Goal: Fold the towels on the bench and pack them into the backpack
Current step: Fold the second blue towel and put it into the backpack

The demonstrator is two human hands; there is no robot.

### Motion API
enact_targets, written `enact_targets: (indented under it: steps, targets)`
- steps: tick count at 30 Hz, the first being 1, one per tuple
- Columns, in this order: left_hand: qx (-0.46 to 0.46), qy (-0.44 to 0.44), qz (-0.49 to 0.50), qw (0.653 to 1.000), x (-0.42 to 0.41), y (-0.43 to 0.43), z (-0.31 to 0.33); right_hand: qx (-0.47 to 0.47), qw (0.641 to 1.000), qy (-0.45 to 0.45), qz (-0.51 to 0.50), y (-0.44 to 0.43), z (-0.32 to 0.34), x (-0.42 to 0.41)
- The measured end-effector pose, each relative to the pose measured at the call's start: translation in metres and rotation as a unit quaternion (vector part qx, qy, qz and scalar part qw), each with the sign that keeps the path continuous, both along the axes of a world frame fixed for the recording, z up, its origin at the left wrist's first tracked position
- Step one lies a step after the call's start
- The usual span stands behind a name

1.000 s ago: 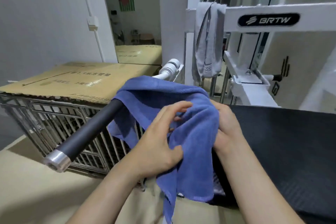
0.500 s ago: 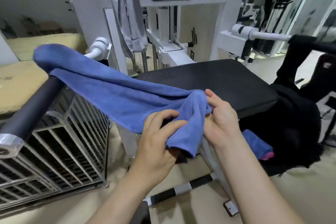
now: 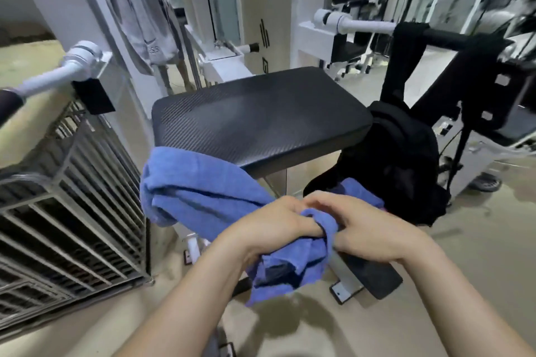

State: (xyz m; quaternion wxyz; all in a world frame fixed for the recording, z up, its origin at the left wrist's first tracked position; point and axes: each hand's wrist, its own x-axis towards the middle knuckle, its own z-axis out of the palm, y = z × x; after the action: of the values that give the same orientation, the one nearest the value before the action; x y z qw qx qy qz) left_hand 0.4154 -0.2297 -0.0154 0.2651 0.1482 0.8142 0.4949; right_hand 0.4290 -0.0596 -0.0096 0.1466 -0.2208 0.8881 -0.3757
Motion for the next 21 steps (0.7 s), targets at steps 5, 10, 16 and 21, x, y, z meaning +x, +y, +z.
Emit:
enact_targets:
  steps: [5,10,16,21]
  targets:
    - [-0.108,-0.070,0.028,0.991,0.001,0.053,-0.049,0.076,0.996,-0.027,-0.038,0.039,-0.081,-0.022]
    - [0.009,-0.158,0.121,0.980,0.001,0.072,-0.086,-0.121,0.961,-0.208,-0.138,0.077,-0.103,-0.021]
    - [-0.128,0.003,0.159,0.979,-0.024,0.081,-0.068,0.182,0.980,0.064,-0.048,0.068,-0.093,-0.027]
    - [-0.163,0.072,0.164,0.970,-0.031,0.053,-0.029,0.182,0.970,0.077,-0.138,0.089,-0.092,-0.051]
